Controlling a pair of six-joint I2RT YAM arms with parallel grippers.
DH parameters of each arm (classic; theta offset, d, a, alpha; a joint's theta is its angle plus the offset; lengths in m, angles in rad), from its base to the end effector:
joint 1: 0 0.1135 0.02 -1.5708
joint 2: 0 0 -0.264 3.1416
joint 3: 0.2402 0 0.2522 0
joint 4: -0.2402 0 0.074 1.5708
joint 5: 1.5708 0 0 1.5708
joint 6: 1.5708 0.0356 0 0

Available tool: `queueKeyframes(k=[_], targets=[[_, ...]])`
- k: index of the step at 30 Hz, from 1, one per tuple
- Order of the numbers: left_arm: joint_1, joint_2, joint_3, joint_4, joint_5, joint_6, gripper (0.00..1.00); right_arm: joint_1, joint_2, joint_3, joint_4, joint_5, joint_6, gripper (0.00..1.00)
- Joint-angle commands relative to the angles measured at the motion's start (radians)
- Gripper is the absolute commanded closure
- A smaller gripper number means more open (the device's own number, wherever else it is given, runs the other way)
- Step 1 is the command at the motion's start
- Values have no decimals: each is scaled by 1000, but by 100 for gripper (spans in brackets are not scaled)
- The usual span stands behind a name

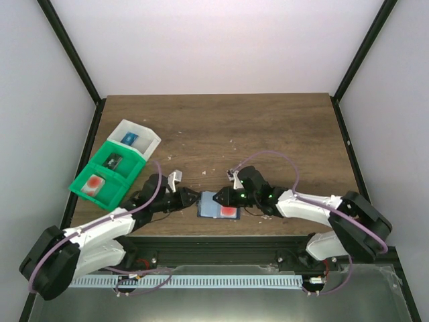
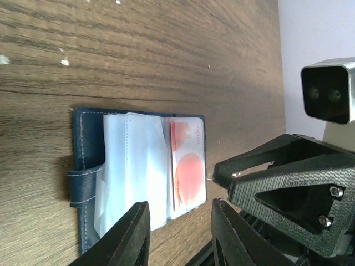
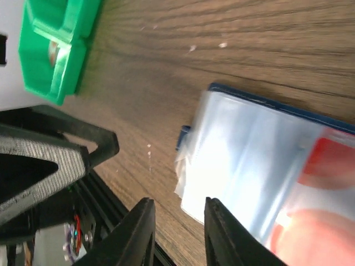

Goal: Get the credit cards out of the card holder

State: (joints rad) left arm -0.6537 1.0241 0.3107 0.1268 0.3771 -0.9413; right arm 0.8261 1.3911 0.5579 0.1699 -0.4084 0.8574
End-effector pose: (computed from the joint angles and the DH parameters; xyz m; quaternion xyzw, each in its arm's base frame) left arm 0.1480 -0.1299 0.1648 -0.0364 0.8695 -0.4475 0.2060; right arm 0.1699 0.2052 0.1666 -0.0751 0.8814 0.4415 0.1500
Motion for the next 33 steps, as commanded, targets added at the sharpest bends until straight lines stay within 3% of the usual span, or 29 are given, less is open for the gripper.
queueKeyframes(k=[1,5,6,14,22,33], targets=[[-5,62,34,91,75,3,67,-9,-68,23,-192,161,-49,79],[-9,135,38,173,104,-7,69,-18,-100,4,-252,213,-55,99],[-11,153,44,186,110,-7,69,-22,-104,1,-263,218,-55,99],[-66,320,106,281,132,-26,68,-47,-114,4,-380,290,-64,99],[-97,505,161,376,174,-30,68,-53,-87,-8,-392,294,-58,99],[-112,573,160,367,143,-15,70,-53,-48,-36,-348,272,-61,100]])
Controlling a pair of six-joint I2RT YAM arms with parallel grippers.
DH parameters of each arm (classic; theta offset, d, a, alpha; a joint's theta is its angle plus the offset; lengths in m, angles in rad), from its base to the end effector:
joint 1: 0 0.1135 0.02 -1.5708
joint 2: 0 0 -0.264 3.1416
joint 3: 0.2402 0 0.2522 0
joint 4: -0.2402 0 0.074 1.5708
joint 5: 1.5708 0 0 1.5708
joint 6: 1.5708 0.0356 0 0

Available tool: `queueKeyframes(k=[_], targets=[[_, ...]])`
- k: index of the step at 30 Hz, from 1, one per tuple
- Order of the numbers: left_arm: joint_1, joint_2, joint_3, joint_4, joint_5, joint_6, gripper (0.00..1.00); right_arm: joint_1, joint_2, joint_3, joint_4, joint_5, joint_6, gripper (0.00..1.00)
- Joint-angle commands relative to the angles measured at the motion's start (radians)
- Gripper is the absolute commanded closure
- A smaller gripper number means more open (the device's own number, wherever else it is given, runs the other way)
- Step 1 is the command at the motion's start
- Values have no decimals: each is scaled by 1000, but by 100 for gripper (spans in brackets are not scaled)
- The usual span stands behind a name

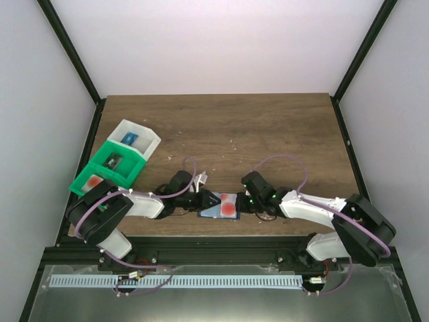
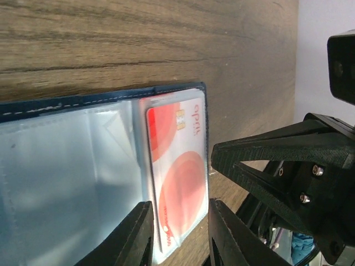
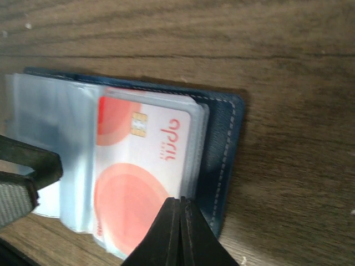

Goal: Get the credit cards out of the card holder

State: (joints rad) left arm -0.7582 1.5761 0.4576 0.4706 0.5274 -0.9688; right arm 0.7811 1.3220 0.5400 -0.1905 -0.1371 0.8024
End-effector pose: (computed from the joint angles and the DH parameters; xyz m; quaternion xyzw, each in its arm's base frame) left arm 0.1808 -0.1959 0.1202 0.0246 0.8719 -0.4784 0.1019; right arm 0.1618 0.1672 0.1490 -0.0100 0.9535 0.2552 0.1600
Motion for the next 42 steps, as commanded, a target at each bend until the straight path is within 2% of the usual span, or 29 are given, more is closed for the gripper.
queueKeyframes(k=[1,12,27,36,39,42], targets=[[-10,23,15,22,-10,14,70,-9,28,-20,14,1,-7,100],[-21,82,32,27,-7,21,77,-9,71,-50,44,-10,-1,100],[-24,114,42,36,-1,10,79,-8,50,-66,47,-10,5,99],[-31,105,36,84,12,-22,91,-8,48,-83,60,-20,4,100],[-34,101,35,77,7,-21,99,-8,49,-88,59,-12,3,100],[-34,101,41,67,11,-16,100,-9,51,-95,71,-12,5,100]])
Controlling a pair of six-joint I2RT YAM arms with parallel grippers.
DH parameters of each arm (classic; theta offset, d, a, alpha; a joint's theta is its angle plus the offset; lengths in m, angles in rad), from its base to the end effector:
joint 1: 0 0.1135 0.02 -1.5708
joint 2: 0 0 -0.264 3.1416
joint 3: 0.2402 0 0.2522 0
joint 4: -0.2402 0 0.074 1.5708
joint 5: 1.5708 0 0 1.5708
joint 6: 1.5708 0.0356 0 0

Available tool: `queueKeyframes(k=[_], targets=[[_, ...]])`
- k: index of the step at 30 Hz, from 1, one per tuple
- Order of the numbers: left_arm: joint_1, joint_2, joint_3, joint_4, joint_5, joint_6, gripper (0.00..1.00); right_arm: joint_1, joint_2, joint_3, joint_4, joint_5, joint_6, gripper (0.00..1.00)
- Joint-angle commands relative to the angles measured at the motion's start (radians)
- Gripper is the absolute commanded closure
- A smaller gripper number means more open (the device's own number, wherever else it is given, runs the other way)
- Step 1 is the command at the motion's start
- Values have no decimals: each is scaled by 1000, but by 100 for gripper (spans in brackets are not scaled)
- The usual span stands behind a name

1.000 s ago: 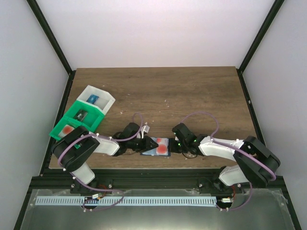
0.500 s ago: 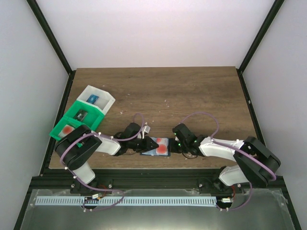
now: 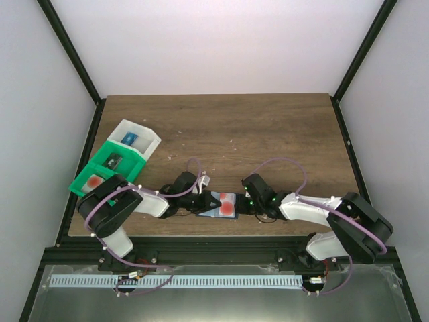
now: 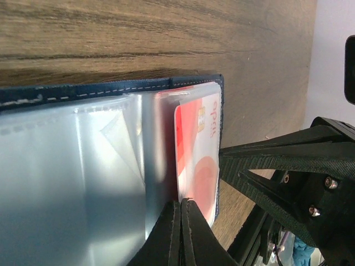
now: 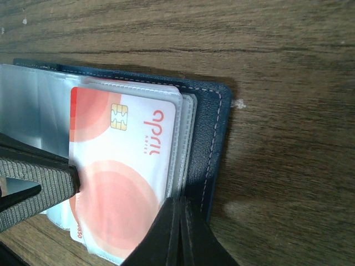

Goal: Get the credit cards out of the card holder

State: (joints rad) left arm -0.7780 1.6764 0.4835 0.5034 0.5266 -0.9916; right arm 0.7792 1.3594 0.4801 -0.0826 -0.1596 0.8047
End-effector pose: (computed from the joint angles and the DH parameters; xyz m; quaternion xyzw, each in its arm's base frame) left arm 0.1832 -0.2056 0.1038 0.0173 0.8802 -0.4678 0.0787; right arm 0.1593 0.1653 0.1317 -0.0118 0.9512 0.2661 0.1558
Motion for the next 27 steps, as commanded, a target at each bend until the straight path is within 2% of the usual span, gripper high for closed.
queueKeyframes(k=[1,11,16,22,27], targets=[[-15,0,17,32,13,6,100,-7,15,-38,-32,15,6,99],[-15,-54,-1,-43,-28,33,100,-6,20,-56,-23,32,18,100],[-15,-55,-11,-33,-10,47,100,-7,-46,-42,-54,46,11,99],[-14,-24,0,-26,4,47,100,-6,-143,-28,-28,-21,-4,100],[-14,-14,5,-20,9,44,100,-6,-125,-19,12,-34,3,100]])
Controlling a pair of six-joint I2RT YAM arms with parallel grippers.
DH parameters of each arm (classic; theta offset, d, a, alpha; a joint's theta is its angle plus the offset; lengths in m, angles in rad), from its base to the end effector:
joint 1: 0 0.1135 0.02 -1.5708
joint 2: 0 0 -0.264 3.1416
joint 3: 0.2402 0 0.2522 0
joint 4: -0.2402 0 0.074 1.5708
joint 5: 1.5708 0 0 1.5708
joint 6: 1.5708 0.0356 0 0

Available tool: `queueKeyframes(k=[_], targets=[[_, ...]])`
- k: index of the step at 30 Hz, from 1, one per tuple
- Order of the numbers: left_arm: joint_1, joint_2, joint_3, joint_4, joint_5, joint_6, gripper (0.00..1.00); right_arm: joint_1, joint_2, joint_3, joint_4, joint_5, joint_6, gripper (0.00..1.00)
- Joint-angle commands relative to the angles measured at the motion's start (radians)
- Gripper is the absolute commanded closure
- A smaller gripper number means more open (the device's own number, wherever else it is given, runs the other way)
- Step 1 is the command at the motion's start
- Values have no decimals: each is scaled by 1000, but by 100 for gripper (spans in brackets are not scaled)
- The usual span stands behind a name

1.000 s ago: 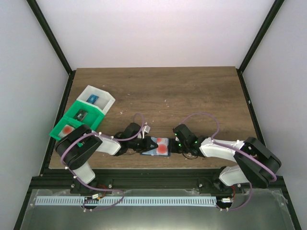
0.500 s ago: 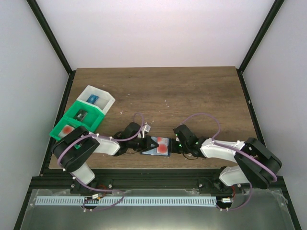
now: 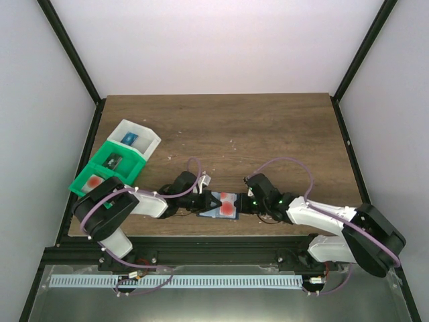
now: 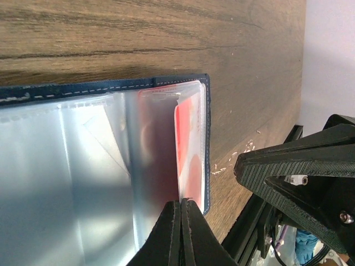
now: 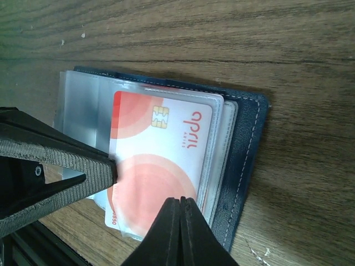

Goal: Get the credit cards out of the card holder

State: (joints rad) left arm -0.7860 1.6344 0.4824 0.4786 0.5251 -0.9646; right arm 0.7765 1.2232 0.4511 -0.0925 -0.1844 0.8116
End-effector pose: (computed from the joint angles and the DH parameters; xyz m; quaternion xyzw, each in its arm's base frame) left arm 0.1804 -0.2059 0.1122 0.0345 0.8767 -0.4715 0.0889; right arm 0.1511 0.1575 0.1509 -0.0154 0.9347 0.3061 0.1798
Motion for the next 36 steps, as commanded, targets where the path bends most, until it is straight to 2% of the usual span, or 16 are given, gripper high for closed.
queueKeyframes(k=[1,7,11,19,31,33,36], targets=[[-6,30,5,11,14,16,100,-3,23,13,25,-6,-5,100],[-6,42,4,23,31,2,100,-3,133,17,43,18,-6,100],[-7,54,-19,98,72,-51,100,-3,184,4,37,37,11,99],[-4,37,-41,192,95,-66,100,-3,191,-33,61,44,34,99],[12,9,-83,204,94,-46,100,-3,201,-37,63,49,28,99],[12,13,-76,202,87,-50,97,-3,199,-38,64,53,28,100],[11,24,-94,252,90,-73,100,-2,198,-40,66,47,37,100]])
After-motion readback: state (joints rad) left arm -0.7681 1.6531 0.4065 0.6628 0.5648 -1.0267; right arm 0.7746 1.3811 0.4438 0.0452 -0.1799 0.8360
